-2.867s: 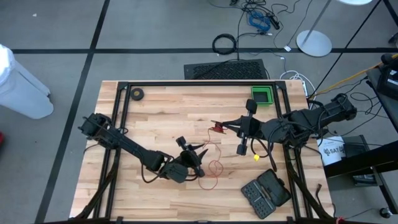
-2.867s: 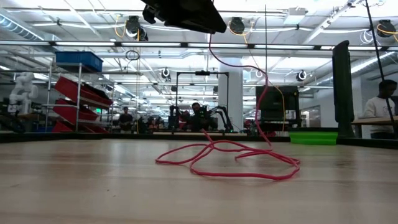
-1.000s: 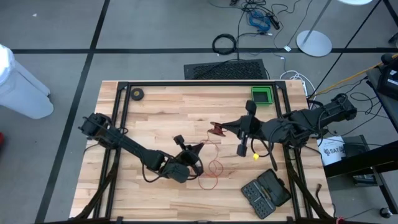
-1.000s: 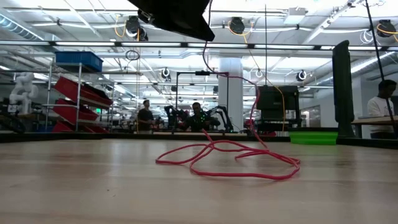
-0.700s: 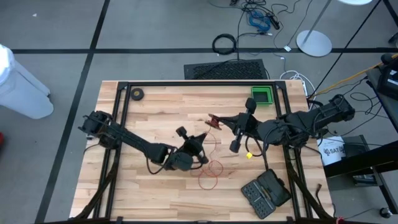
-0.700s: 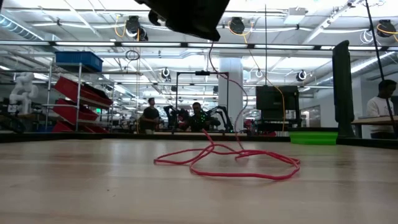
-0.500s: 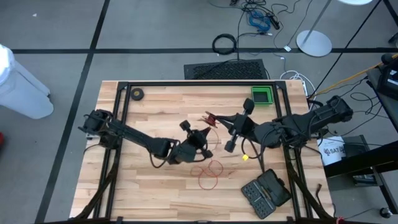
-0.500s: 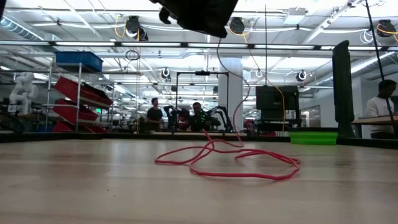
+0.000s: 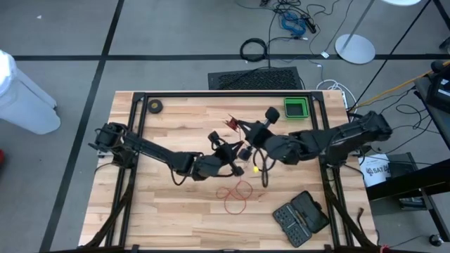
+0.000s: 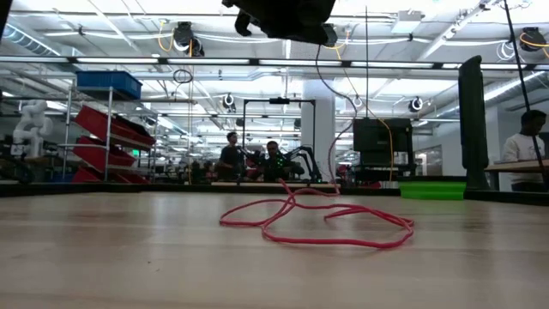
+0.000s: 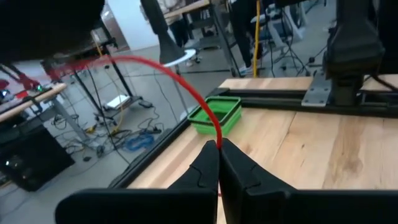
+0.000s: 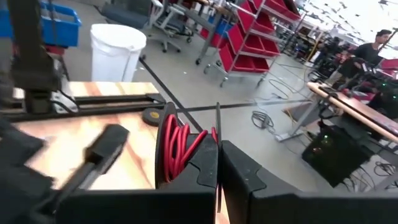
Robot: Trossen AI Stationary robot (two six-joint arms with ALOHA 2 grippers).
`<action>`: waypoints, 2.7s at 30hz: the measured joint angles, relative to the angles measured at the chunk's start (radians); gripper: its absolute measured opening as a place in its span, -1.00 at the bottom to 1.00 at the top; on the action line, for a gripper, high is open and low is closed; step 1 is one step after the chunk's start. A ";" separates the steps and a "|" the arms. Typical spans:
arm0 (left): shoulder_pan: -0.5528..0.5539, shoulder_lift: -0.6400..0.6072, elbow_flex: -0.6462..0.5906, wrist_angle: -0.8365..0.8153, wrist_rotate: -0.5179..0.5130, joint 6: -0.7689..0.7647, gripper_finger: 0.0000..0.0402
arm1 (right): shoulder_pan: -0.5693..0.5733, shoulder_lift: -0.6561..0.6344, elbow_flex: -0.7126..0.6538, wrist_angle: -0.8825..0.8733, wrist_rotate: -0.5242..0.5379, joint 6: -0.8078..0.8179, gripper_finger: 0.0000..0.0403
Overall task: Coil cords
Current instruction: Coil the red wire into the spool
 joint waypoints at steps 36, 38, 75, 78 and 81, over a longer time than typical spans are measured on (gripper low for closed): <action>-0.134 -0.177 -0.002 -0.112 -0.330 0.220 -0.99 | -0.079 0.022 0.001 -0.153 -0.278 0.103 -1.00; -0.135 -0.194 -0.002 -0.164 -0.365 0.216 -0.99 | -0.079 0.008 0.001 -0.164 -0.321 0.103 -1.00; -0.135 -0.214 -0.002 -0.531 -0.005 -0.135 -0.67 | 0.049 -0.132 0.001 -0.287 -0.388 0.204 -1.00; -0.140 -0.214 -0.002 -0.531 -0.001 -0.135 -0.53 | 0.049 -0.132 0.001 -0.286 -0.388 0.204 -1.00; -0.152 -0.214 -0.002 -0.530 -0.009 -0.135 -0.45 | 0.049 -0.132 0.001 -0.286 -0.388 0.200 -1.00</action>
